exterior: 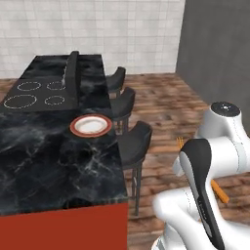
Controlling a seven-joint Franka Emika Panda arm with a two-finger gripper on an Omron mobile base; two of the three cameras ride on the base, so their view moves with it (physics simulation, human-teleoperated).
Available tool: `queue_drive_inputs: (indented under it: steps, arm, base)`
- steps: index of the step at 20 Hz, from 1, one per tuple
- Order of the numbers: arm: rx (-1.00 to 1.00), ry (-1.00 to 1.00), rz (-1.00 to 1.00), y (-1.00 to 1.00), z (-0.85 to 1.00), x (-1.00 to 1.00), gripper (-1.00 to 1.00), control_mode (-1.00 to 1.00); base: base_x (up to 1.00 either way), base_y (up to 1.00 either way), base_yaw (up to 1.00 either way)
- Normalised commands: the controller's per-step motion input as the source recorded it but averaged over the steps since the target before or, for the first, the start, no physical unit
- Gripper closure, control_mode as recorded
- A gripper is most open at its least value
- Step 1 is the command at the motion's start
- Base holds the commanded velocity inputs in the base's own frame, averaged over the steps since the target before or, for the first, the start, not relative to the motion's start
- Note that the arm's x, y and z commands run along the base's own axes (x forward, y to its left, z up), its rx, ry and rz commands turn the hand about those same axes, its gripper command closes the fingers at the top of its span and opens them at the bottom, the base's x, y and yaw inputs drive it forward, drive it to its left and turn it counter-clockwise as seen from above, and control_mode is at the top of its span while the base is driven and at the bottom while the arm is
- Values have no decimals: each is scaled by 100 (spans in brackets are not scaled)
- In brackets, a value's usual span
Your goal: Take the fork and place it on the left side of the plate. Then take the spoon and place it on the right side of the plate. Make sure they're directly next to the plate.
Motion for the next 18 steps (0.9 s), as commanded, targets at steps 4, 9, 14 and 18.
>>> queue_drive_inputs:
  steps: [4,9,14,18]
  arm:
    - [0,0,0,0,0,0,100,100]
    - [0,0,0,0,0,0,100,100]
    - [0,0,0,0,0,0,100,100]
    - [0,0,0,0,0,0,100,100]
  base:
    - [45,-43,47]
    - [38,-45,47]
    - [31,-46,48]
    - [30,-49,47]
